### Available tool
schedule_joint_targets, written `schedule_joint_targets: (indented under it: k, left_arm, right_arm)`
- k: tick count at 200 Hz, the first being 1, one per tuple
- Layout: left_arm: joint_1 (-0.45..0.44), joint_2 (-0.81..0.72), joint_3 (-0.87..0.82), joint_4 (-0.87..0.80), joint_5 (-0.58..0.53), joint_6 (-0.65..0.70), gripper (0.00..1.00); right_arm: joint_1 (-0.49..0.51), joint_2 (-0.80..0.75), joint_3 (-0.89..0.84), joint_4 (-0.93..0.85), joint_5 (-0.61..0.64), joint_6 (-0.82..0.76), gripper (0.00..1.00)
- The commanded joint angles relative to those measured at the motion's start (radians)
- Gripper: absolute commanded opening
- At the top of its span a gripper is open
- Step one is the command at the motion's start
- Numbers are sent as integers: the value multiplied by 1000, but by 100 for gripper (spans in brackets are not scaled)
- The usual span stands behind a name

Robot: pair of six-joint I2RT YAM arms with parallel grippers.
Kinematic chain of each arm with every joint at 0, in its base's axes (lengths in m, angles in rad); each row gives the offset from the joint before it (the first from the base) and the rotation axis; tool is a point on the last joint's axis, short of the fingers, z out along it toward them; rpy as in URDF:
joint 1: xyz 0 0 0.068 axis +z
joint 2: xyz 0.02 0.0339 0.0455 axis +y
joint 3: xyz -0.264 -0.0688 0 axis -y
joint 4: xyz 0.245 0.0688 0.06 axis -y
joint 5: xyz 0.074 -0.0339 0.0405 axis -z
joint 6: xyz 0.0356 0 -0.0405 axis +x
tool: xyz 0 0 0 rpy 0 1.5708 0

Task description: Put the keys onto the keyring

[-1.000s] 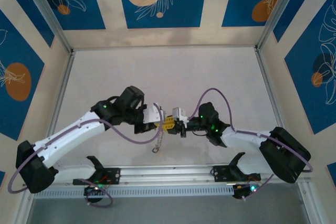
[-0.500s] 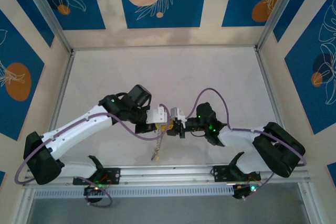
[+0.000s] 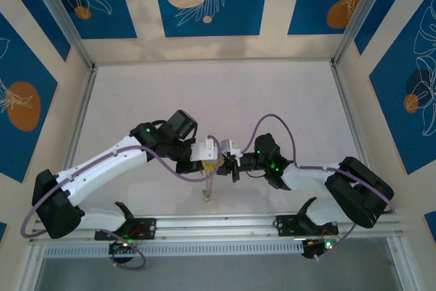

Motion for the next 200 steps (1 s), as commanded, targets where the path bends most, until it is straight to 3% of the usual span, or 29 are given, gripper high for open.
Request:
schedule_joint_targets:
  k: [1, 8, 17, 142, 200]
  left_arm:
    - [-1, -56, -37, 88, 58, -5, 12]
    - [2, -76, -61, 108, 51, -19, 20]
    - [7, -104, -91, 133, 47, -29, 23]
    - [21, -338, -463, 654, 6, -88, 19]
    - [21, -397, -523, 726, -45, -109, 21]
  right_arm:
    - [8, -16, -3, 29, -2, 15, 0]
    - [8, -23, -9, 39, -1, 20, 0]
    - [8, -35, -14, 50, -1, 23, 0]
    - [-20, -57, -2, 108, -26, 70, 0]
    - [-20, -42, 20, 103, -35, 76, 0]
